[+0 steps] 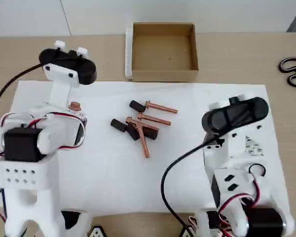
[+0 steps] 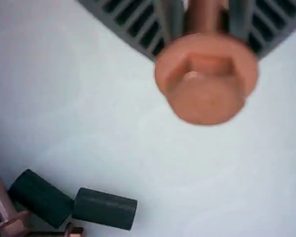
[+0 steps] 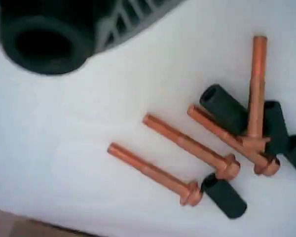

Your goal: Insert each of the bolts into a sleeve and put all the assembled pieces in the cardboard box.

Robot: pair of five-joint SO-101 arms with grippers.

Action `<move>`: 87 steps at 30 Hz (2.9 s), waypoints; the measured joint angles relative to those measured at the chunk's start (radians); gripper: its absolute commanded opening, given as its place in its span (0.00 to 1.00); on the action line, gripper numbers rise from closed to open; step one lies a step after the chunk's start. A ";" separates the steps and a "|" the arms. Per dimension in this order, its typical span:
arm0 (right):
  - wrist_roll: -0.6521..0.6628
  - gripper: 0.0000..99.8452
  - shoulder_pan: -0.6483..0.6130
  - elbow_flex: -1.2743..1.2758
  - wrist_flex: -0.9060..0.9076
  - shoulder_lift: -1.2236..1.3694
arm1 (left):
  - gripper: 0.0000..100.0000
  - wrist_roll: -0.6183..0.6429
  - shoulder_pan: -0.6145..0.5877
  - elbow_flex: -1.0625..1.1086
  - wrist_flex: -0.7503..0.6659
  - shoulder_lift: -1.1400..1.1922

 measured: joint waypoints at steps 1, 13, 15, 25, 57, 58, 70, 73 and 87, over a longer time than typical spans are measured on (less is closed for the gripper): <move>-0.028 0.00 0.002 0.018 -0.018 -0.018 | 0.01 0.000 0.000 0.014 0.000 -0.018; -0.195 0.00 0.005 0.425 -0.281 -0.391 | 0.01 0.000 0.000 0.084 0.000 -0.166; -0.195 0.00 0.006 0.499 -0.316 -0.470 | 0.01 0.000 0.000 0.084 0.000 -0.210; -0.195 0.00 -0.068 0.578 -0.371 -0.491 | 0.01 0.319 0.012 0.107 -0.167 -0.305; -0.199 0.00 -0.514 0.710 -0.387 -0.491 | 0.01 0.549 0.459 0.512 -0.758 -0.302; -0.199 0.00 -0.514 0.710 -0.387 -0.491 | 0.01 0.555 0.465 0.512 -0.758 -0.302; -0.204 0.00 -0.514 0.710 -0.387 -0.491 | 0.01 0.637 0.497 0.514 -0.786 -0.302; -0.204 0.00 -0.514 0.710 -0.387 -0.491 | 0.01 0.637 0.519 0.514 -0.795 -0.302; -0.206 0.00 -0.535 0.710 -0.387 -0.491 | 0.01 0.637 0.582 0.554 -0.798 -0.302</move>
